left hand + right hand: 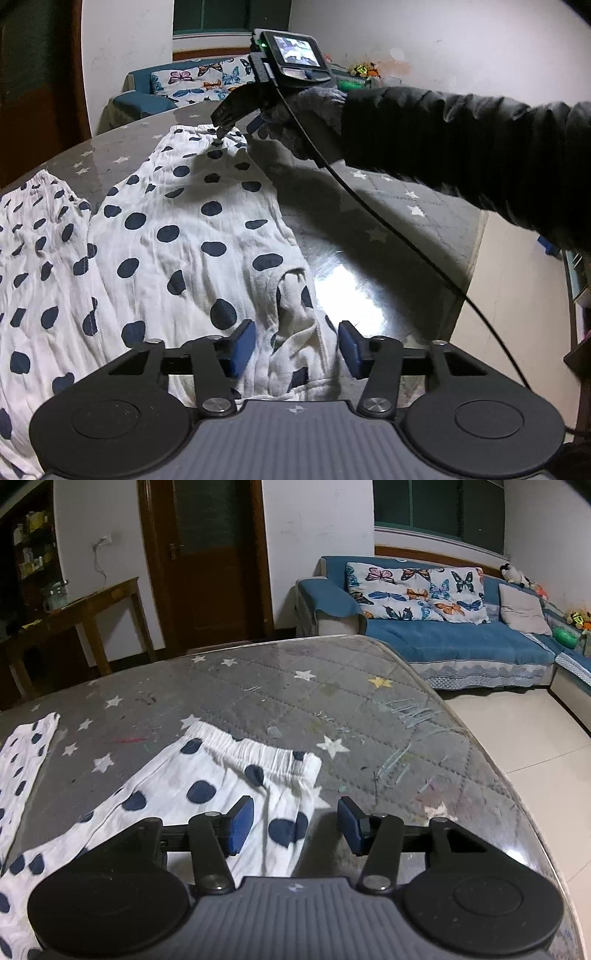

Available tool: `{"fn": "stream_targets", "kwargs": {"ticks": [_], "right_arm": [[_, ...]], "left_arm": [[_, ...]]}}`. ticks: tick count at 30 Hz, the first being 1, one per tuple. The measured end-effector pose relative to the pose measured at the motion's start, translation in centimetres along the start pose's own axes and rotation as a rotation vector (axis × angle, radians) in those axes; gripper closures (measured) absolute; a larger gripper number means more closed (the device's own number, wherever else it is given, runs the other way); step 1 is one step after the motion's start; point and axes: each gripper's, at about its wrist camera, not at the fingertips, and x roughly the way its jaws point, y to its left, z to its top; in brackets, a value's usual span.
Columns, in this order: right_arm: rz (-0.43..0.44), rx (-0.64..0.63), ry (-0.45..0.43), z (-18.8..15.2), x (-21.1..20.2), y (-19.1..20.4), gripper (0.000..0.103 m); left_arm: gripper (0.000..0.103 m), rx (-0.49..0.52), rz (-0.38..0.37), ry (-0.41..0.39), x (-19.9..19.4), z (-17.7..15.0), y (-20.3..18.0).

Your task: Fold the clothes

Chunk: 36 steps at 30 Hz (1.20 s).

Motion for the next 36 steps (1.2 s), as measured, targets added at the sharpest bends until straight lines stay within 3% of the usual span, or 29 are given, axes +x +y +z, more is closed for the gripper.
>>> {"fn": "stream_targets", "kwargs": {"ticks": [2, 4, 6, 10, 21, 29, 36], "right_arm": [[-0.002, 0.002, 0.001, 0.1, 0.3, 0.1, 0.054], [-0.004, 0.003, 0.001, 0.2, 0.5, 0.3, 0.063], [-0.007, 0.005, 0.002, 0.3, 0.8, 0.4, 0.082], [-0.015, 0.011, -0.002, 0.8, 0.5, 0.8, 0.097], [0.008, -0.023, -0.050, 5.3, -3.1, 5.2, 0.100], [0.049, -0.076, -0.101, 9.1, -4.3, 13.2, 0.101], [0.063, -0.139, -0.106, 10.6, -3.0, 21.7, 0.102]], "left_arm": [[0.065, 0.008, 0.008, -0.001, 0.1, 0.0, 0.1], [0.077, 0.012, 0.011, -0.003, 0.1, 0.1, 0.3], [0.085, 0.006, 0.008, -0.005, 0.1, 0.2, 0.5], [0.092, -0.012, -0.001, -0.026, -0.5, 0.3, 1.0], [0.095, -0.219, -0.002, -0.191, -6.4, -0.1, 5.9], [0.097, -0.387, 0.018, -0.306, -10.5, -2.8, 9.8], [0.097, -0.521, -0.017, -0.380, -12.6, -6.4, 13.1]]}}
